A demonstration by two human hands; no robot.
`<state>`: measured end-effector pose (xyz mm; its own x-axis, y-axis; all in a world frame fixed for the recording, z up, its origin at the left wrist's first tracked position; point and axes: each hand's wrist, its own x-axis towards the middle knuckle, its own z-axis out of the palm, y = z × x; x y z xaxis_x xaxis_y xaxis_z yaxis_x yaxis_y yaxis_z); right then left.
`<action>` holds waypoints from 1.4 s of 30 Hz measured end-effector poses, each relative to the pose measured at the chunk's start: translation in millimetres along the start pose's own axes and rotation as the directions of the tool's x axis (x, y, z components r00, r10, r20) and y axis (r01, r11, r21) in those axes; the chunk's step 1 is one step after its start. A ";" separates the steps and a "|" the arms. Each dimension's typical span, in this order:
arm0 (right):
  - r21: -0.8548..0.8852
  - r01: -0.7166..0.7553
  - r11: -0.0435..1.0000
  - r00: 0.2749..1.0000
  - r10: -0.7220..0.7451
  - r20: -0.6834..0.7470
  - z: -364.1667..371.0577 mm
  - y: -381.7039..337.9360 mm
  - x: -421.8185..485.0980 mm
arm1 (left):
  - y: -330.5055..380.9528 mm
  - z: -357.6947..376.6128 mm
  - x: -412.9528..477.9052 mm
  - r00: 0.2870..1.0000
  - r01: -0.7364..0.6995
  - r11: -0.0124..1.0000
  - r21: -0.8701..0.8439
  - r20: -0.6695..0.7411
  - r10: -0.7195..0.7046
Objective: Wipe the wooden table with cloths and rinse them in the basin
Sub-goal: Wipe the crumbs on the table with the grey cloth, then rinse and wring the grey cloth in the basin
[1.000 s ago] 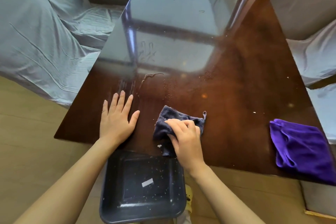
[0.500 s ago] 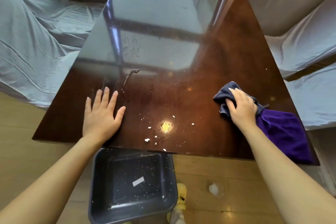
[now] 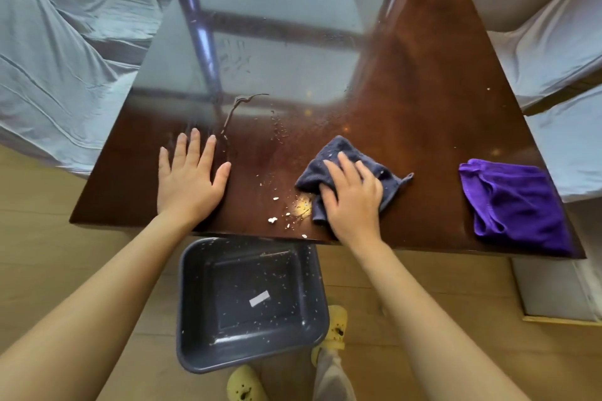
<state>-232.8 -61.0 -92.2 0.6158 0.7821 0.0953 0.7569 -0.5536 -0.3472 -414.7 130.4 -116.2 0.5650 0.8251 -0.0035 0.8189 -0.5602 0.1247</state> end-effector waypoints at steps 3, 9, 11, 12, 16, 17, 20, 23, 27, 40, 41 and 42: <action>0.027 0.027 0.999 0.999 -0.028 0.018 13.2 -42.1 -18.1 | -0.7 1.2 -0.3 1.000 -0.005 1.000 -0.009 0.007 0.005; 0.075 0.094 0.993 0.982 -0.105 0.159 22.8 -83.3 -48.6 | -1.2 -17.6 -10.5 0.987 -0.161 0.946 -0.281 -0.067 0.148; 0.079 0.146 0.986 0.965 -0.159 0.209 19.2 -84.9 -56.3 | 1.7 -30.1 -30.5 0.945 -0.326 0.856 -0.401 -0.110 0.308; 0.080 0.164 0.983 0.960 -0.178 0.215 16.7 -85.4 -59.4 | 3.6 -33.8 -43.5 0.919 -0.389 0.817 -0.426 -0.116 0.377; 0.165 0.169 0.972 0.974 -0.191 0.122 10.5 -98.9 -76.8 | 1.5 -30.5 -98.0 0.923 -0.385 0.756 -0.529 -0.218 0.317; 0.189 0.166 0.968 0.978 -0.186 0.092 12.2 -104.0 -83.9 | -1.3 -27.1 -111.3 0.938 -0.341 0.749 -0.568 -0.251 0.237; 0.290 0.129 0.948 0.990 -0.140 0.017 24.8 -116.1 -105.0 | -8.7 -8.6 -155.4 0.957 -0.192 0.701 -0.686 -0.289 -0.020; 0.459 0.013 0.889 0.998 -0.040 0.050 42.2 -125.7 -123.4 | -5.4 18.1 -199.8 0.940 0.185 0.482 -0.857 0.012 -0.340; 0.653 -0.278 0.705 0.959 0.162 0.233 78.5 -127.1 -142.8 | 6.7 57.6 -228.7 0.458 0.846 -0.129 -0.517 0.829 -0.322; 0.319 -0.948 -0.010 0.312 0.188 0.931 186.7 -28.5 -168.8 | 11.4 130.1 -207.0 0.348 0.654 -0.590 -0.474 0.881 -0.322; 0.273 -0.962 -0.028 0.267 0.133 0.954 187.8 -27.3 -169.0 | 10.9 133.2 -207.9 0.415 0.699 -0.439 -0.565 0.820 -0.395; 0.233 -0.971 -0.053 0.229 0.081 0.970 188.5 -27.1 -168.4 | 11.0 135.7 -209.3 0.489 0.730 -0.268 -0.629 0.755 -0.438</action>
<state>-398.3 -123.8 -274.6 -0.0098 0.4112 -0.9115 -0.6888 -0.6636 -0.2920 -510.3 -58.5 -248.8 -0.0059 0.5933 -0.8049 0.1297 0.7986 0.5877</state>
